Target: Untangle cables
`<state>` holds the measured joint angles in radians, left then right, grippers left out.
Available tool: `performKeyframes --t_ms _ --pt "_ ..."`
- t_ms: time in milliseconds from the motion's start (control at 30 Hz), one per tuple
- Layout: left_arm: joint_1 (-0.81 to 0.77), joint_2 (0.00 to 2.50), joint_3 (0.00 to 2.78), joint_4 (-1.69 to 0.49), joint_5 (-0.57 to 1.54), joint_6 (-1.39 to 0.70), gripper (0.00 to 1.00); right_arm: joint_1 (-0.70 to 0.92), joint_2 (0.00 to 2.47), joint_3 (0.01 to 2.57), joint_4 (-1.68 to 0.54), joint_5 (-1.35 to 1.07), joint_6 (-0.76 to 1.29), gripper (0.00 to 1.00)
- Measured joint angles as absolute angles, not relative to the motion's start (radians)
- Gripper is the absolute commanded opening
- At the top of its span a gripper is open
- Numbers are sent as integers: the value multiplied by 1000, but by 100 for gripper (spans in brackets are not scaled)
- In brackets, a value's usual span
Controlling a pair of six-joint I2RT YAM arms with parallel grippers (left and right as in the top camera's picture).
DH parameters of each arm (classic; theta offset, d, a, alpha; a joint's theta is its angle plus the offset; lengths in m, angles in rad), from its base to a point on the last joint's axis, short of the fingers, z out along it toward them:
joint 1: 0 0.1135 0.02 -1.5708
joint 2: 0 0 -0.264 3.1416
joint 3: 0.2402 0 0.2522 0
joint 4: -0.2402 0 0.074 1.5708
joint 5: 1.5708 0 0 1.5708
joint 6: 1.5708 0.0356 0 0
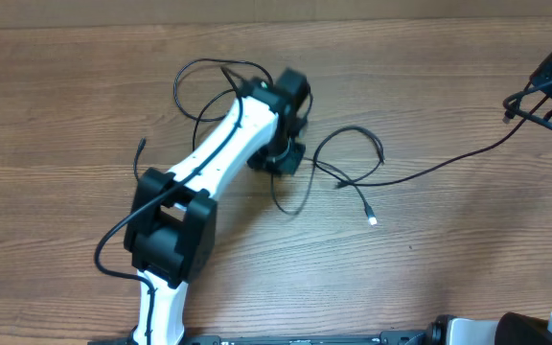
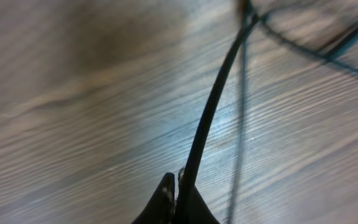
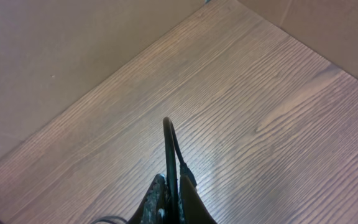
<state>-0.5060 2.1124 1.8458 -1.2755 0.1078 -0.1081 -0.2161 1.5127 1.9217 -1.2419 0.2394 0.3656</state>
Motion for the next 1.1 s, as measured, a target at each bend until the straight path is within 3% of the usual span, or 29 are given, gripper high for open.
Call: performKeyframes --t_ms 300,567,833,1100 --pt "-280 2109 2363 -1485 32 -154 4 -216 1513 1922 -1251 273 366 4" --pt "-85 2109 2502 -1561 -17 -355 4 -216 1522 1922 -1313 300 366 4" --pt "-83 2109 2508 -1654 -22 -447 4 -216 1623 1922 -1457 298 366 4" --pt "-149 2109 2482 -1687 7 -385 4 -216 1728 1896 -1531 200 340 7"
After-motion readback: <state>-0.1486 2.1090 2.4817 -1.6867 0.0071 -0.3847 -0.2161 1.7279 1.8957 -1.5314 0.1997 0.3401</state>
